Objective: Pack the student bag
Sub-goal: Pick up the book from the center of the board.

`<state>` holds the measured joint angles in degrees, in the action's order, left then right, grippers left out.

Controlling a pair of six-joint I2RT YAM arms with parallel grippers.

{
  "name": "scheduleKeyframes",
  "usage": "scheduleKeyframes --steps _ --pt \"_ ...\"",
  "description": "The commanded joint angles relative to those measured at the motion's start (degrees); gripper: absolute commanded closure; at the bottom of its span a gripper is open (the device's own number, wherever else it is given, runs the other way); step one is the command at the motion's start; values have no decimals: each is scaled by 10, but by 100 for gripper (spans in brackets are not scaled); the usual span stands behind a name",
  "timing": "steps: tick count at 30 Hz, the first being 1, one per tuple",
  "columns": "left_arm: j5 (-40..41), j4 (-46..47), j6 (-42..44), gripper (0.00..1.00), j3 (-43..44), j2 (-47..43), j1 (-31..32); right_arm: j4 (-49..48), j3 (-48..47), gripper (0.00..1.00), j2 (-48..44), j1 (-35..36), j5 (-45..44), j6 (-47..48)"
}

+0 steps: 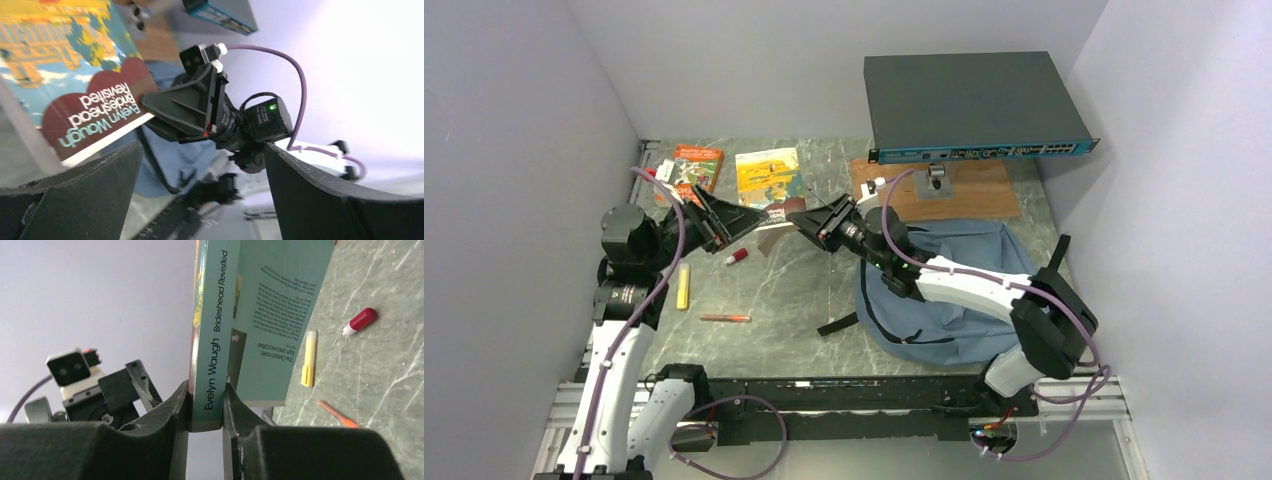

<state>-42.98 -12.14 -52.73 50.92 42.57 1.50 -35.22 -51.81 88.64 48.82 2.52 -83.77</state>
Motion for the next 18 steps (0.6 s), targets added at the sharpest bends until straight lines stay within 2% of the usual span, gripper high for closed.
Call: scheduleKeyframes --steps 1,5,8,13,18 --pt "-120 117 -184 3 -5 8 1 4 -63 100 -66 27 -71 106" --pt "-136 117 -224 1 -4 -1 2 38 -91 100 -78 41 -118 201" --pt "-138 191 -317 0 -41 -9 2 18 -108 100 -76 45 -133 274" --pt "-102 423 -499 0 -130 -5 8 -6 -146 100 -70 61 -170 443" --pt "-40 463 -533 0 -135 9 24 50 -212 100 -50 63 -226 492"
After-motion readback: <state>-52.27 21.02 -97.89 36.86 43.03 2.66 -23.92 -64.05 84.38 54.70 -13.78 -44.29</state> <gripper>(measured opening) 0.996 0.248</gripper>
